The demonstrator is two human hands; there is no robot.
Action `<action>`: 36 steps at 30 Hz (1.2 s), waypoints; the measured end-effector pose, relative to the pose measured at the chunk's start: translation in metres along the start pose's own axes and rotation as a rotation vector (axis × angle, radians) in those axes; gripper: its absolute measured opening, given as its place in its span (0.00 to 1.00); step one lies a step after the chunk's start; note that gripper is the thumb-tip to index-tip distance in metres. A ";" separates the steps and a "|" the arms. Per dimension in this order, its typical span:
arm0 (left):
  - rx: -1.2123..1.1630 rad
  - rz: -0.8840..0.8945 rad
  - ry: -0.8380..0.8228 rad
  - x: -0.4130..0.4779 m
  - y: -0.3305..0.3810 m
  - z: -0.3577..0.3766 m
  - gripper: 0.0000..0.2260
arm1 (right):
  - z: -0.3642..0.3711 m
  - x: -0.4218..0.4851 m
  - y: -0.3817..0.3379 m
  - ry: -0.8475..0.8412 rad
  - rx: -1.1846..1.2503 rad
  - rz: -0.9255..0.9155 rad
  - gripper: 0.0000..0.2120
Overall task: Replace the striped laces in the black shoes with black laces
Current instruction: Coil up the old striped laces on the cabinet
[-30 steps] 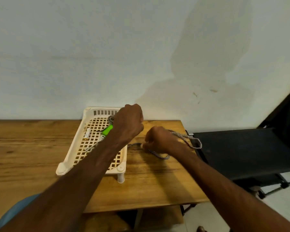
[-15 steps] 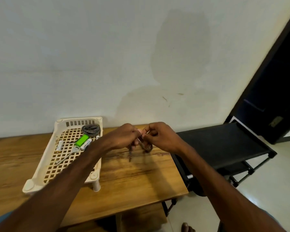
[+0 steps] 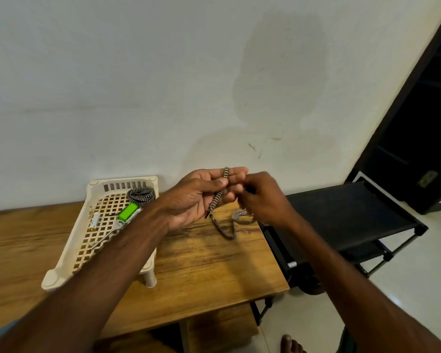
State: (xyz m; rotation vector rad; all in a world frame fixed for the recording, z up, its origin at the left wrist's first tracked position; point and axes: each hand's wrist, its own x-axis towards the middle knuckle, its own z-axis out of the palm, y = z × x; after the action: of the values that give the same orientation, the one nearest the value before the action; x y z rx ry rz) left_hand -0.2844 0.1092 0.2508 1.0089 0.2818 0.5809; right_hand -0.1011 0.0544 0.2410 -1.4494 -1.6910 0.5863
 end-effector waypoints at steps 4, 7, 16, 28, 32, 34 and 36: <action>-0.078 0.094 0.087 0.004 -0.001 -0.005 0.21 | 0.025 -0.006 -0.011 -0.306 -0.119 -0.006 0.12; 0.024 0.102 0.246 0.006 -0.004 -0.013 0.22 | 0.031 -0.006 -0.020 -0.402 -0.134 -0.063 0.11; 0.391 -0.153 0.333 0.001 -0.006 -0.017 0.17 | -0.009 -0.002 -0.022 -0.331 -0.003 -0.066 0.11; 0.470 -0.174 0.237 -0.001 -0.009 -0.007 0.21 | -0.020 0.001 -0.014 -0.300 -0.036 -0.136 0.08; 0.322 -0.221 0.170 0.002 -0.006 -0.004 0.20 | -0.022 0.006 -0.002 -0.046 -0.085 -0.129 0.07; 0.196 -0.252 0.122 0.001 -0.004 -0.004 0.19 | -0.019 0.009 0.003 0.005 -0.119 -0.091 0.08; 0.095 -0.190 0.086 -0.001 -0.005 -0.003 0.15 | -0.014 0.009 0.005 -0.045 -0.174 -0.058 0.11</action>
State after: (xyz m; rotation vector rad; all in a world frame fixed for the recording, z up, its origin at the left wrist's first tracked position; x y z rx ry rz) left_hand -0.2849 0.1094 0.2452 1.0366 0.4800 0.4417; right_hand -0.0866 0.0617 0.2471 -1.5126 -1.8514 0.4519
